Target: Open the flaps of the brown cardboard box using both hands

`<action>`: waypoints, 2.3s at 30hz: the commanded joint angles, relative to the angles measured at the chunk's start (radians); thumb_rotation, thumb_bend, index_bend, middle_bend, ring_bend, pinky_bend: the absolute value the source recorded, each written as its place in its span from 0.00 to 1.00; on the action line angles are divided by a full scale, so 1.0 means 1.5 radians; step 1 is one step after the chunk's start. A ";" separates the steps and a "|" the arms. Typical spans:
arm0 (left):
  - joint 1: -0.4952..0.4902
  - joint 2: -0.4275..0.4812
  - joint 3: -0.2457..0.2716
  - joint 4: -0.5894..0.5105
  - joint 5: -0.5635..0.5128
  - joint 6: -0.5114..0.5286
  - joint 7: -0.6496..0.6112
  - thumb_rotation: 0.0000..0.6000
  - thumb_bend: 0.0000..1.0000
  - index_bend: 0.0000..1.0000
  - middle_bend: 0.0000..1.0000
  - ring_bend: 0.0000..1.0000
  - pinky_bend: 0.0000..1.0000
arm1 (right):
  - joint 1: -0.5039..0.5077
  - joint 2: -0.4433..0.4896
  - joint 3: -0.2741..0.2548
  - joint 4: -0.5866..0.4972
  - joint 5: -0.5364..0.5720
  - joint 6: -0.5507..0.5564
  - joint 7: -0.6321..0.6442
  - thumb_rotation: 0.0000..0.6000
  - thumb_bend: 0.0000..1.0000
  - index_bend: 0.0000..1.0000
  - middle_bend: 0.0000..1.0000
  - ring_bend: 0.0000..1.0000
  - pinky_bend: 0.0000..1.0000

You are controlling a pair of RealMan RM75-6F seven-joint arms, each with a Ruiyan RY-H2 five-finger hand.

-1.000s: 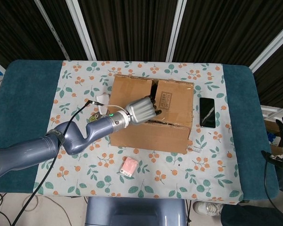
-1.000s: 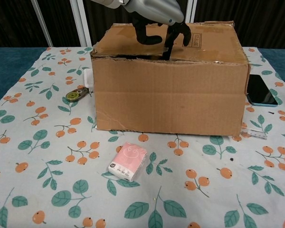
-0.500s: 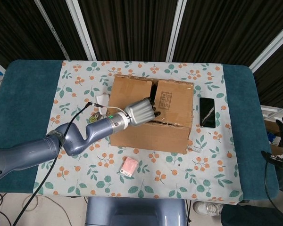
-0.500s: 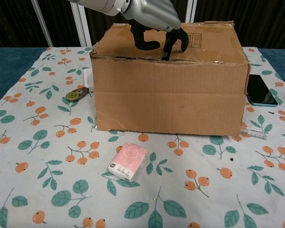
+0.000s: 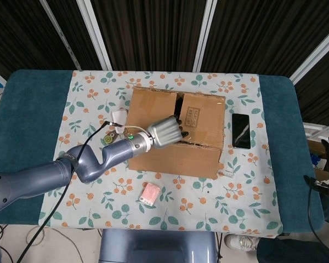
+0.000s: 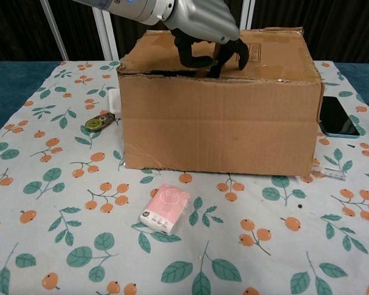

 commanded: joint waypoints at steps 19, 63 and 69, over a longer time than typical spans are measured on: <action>-0.016 0.121 -0.016 -0.066 -0.008 0.015 0.026 1.00 0.63 0.26 0.46 0.31 0.35 | -0.003 -0.001 0.004 -0.006 -0.004 -0.006 0.001 1.00 0.28 0.00 0.00 0.00 0.21; 0.251 0.428 0.068 -0.217 0.006 0.159 -0.009 1.00 0.60 0.24 0.43 0.30 0.35 | -0.007 -0.001 0.002 -0.019 -0.018 -0.006 -0.016 1.00 0.28 0.00 0.00 0.00 0.21; 0.374 0.396 0.063 -0.257 -0.030 0.319 -0.064 1.00 0.27 0.08 0.13 0.07 0.16 | -0.006 -0.002 0.002 -0.016 -0.021 -0.005 -0.024 1.00 0.28 0.00 0.00 0.00 0.21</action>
